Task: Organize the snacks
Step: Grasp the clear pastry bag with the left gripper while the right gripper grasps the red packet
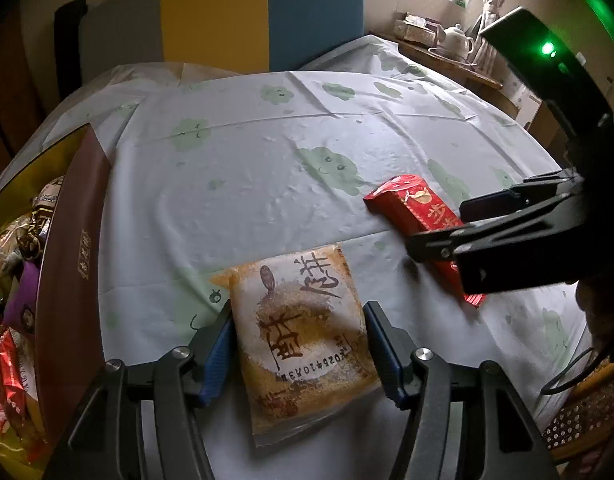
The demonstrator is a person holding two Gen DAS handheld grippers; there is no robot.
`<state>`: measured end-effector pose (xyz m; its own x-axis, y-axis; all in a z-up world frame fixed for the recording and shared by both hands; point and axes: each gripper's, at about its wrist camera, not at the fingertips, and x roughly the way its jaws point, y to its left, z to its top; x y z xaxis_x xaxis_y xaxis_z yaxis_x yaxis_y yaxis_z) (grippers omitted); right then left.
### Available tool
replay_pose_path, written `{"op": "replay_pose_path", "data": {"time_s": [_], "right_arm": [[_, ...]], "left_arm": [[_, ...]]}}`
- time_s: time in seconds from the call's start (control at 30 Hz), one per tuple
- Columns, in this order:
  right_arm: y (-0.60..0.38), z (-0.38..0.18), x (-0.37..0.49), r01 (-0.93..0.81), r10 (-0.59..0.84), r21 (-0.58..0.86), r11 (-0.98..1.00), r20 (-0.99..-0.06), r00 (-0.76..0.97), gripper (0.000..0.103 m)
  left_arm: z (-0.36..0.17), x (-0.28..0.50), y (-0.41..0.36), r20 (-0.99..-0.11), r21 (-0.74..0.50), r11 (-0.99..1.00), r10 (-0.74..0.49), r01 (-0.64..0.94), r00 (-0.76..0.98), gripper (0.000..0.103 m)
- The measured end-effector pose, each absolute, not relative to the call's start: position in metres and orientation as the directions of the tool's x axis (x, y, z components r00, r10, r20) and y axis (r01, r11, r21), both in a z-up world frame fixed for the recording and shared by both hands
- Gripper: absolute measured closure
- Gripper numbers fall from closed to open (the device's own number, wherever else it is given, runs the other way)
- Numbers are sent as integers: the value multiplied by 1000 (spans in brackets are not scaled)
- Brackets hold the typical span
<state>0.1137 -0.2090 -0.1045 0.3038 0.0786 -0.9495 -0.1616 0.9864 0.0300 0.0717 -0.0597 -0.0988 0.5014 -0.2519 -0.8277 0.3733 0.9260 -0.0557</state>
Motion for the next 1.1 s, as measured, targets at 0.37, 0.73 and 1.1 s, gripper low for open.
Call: {"op": "replay_pose_path", "data": {"time_s": [0.37, 0.73, 1.1], "right_arm": [[-202, -105, 108, -173, -20, -84, 981, -938, 345, 63], [-209, -106, 114, -150, -10, -62, 987, -947, 322, 57], [-200, -104, 106, -175, -32, -96, 980, -942, 335, 57]], "left_arm": [[-99, 70, -61, -823, -51, 929, -248, 368, 511, 40], [-99, 69, -66, -823, -32, 930, -232, 365, 519, 40], [-99, 68, -68, -820, -13, 933, -216, 359, 531, 41]]}}
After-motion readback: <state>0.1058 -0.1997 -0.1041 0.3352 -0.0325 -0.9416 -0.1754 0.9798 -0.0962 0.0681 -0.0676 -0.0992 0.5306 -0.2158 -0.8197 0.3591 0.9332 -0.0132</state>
